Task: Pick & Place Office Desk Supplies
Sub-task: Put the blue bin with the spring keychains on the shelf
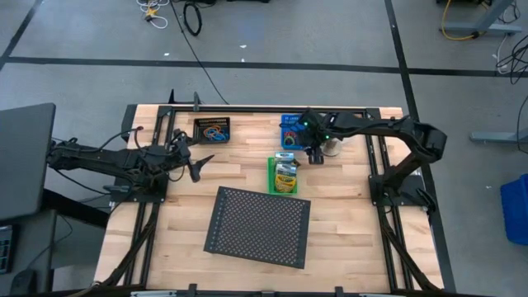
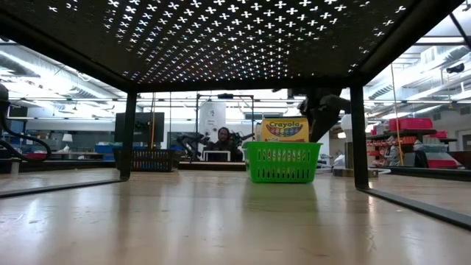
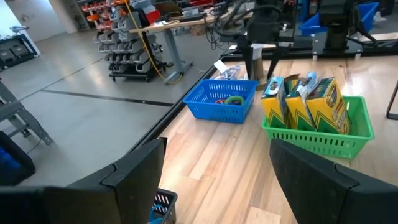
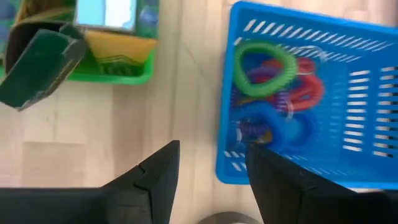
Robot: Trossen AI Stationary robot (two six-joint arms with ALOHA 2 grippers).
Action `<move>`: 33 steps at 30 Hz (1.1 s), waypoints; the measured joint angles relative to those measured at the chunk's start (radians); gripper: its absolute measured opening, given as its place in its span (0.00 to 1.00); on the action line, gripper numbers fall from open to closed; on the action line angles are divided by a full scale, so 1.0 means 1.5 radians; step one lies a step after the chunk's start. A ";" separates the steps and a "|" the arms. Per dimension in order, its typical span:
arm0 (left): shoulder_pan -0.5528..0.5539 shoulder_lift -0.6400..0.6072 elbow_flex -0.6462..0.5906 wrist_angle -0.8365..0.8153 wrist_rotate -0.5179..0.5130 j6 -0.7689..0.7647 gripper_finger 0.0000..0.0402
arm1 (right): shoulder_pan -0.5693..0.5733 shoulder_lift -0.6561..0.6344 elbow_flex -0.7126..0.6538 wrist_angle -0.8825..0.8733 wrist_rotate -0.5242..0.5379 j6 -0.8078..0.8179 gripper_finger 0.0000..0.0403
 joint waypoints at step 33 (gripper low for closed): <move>-0.001 0.000 0.000 -0.032 0.000 -0.032 0.75 | -0.004 0.061 0.000 0.040 0.084 -0.027 0.03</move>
